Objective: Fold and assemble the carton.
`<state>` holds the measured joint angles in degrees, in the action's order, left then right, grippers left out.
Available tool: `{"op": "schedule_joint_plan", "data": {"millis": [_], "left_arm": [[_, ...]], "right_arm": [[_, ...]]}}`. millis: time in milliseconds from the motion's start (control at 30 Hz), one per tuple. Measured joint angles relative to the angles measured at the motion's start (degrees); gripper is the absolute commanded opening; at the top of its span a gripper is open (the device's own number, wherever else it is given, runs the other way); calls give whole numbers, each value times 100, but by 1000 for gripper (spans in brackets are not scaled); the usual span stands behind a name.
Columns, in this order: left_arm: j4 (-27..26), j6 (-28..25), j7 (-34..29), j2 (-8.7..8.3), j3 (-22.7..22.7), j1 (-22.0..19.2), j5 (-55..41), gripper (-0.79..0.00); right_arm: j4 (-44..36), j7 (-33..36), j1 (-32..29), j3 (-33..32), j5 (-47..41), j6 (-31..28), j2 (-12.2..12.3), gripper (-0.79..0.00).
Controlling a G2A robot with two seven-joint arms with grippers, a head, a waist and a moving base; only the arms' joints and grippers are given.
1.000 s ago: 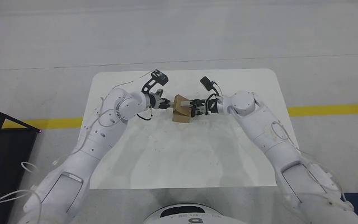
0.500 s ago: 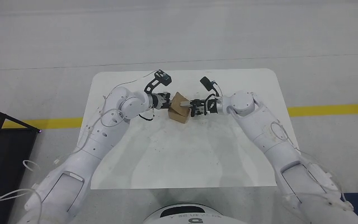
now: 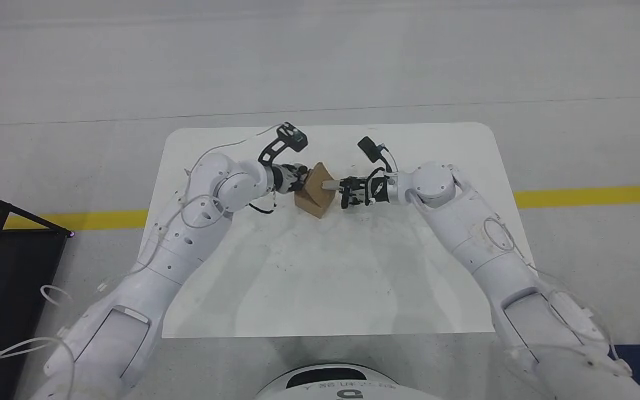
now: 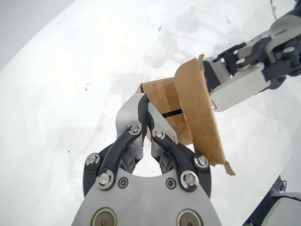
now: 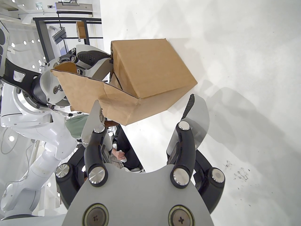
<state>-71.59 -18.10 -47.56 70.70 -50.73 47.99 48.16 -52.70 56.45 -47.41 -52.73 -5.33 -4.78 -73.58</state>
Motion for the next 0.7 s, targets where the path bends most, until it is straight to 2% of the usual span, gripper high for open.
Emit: {"op": "schedule_joint_plan", "data": {"millis": [200,700], "left_arm": [[-30,165,36,-1,-44,20,91,-785],[-78,448,-67,18,-257,56,-420,-785]], "right_arm": [[-15,-12,-30,-60,-46,-34,13,-157],[-144,-83,-59,-42,101,199,18,-182]]}}
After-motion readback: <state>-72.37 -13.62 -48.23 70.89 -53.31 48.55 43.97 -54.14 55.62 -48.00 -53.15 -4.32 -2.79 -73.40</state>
